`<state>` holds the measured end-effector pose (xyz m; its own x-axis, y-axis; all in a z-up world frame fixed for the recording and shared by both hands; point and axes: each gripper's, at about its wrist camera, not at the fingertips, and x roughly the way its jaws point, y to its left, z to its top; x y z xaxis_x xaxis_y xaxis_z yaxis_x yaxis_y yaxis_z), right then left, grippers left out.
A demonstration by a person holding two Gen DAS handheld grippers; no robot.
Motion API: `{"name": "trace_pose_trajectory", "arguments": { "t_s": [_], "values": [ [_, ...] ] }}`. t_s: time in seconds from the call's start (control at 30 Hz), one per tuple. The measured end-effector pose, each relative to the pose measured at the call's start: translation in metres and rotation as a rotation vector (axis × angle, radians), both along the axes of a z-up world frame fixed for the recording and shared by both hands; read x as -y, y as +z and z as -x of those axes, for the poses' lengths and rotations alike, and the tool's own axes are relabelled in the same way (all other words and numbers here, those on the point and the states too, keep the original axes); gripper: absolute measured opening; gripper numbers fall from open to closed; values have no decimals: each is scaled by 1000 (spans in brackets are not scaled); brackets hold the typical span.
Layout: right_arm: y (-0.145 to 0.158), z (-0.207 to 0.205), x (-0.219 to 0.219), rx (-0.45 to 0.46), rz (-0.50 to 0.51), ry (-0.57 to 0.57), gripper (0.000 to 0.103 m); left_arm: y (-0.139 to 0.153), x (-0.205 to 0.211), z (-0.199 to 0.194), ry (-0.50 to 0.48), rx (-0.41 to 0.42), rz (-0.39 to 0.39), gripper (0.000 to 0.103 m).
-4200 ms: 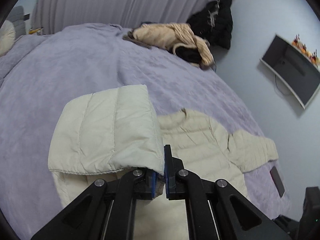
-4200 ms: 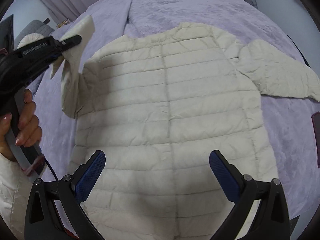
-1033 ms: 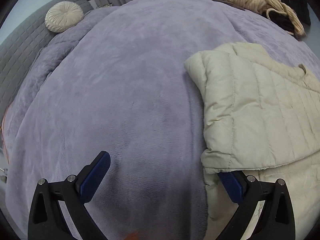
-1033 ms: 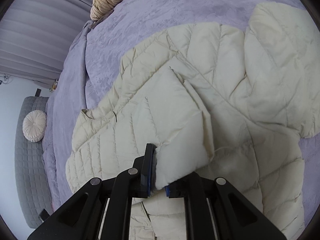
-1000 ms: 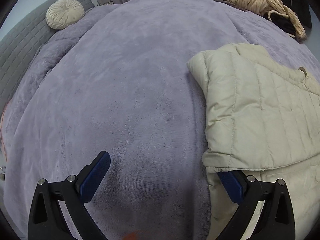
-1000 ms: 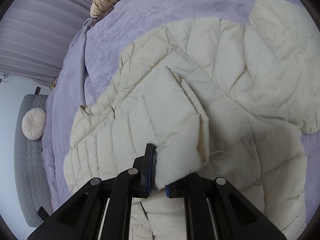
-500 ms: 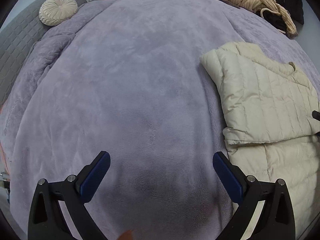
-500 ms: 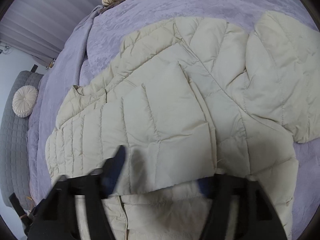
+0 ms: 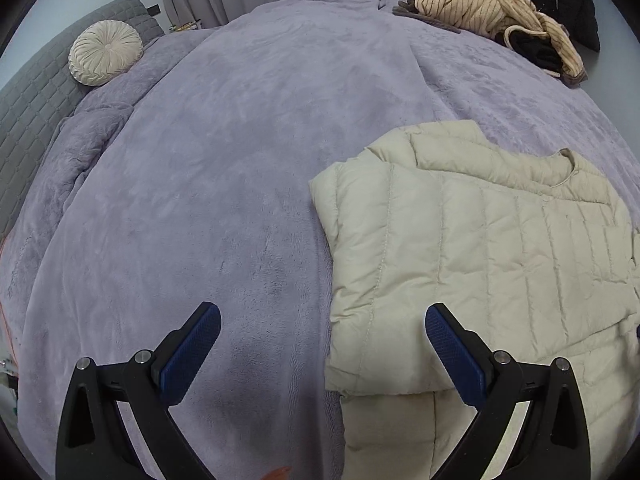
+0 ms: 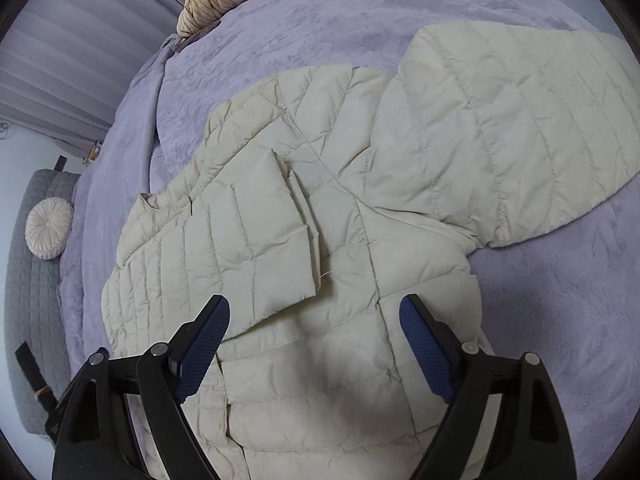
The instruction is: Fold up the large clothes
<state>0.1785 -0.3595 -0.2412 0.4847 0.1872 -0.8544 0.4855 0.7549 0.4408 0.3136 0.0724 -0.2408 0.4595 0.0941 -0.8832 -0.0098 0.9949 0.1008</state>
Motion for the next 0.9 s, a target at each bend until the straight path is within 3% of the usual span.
{"name": "trace_pose_trajectory", "arguments": {
  "t_s": [0.07,0.13,0.2,0.23,0.43,0.6,0.67,0.7,0.73,0.9],
  "values": [
    [-7,-6,-1,11,-54,5,63,-12,0,-5,23,-13,-40,103],
    [-16,-16,-4,11,-89,11,34,-20,-5,-7,51,-27,-47,103],
    [-25,-26,-7,11,-107,22,18,-26,-12,-7,77,-32,-52,103],
    [-28,-31,-10,13,-106,31,18,-28,-14,-7,85,-37,-54,103],
    [-33,-36,-13,7,-89,44,18,-25,-10,-6,67,-34,-70,103],
    [-26,-26,-7,-10,-85,47,20,-4,2,2,19,-17,-61,103],
    [-21,-19,0,-4,-98,41,40,9,9,6,-9,-10,-52,103],
    [-18,-15,3,7,-105,37,61,15,14,8,-22,-10,-40,103],
    [-15,-10,6,19,-109,32,70,21,19,11,-35,-11,-26,103],
    [-3,17,26,32,-118,-5,73,38,57,24,-105,-20,57,103]
  ]
}}
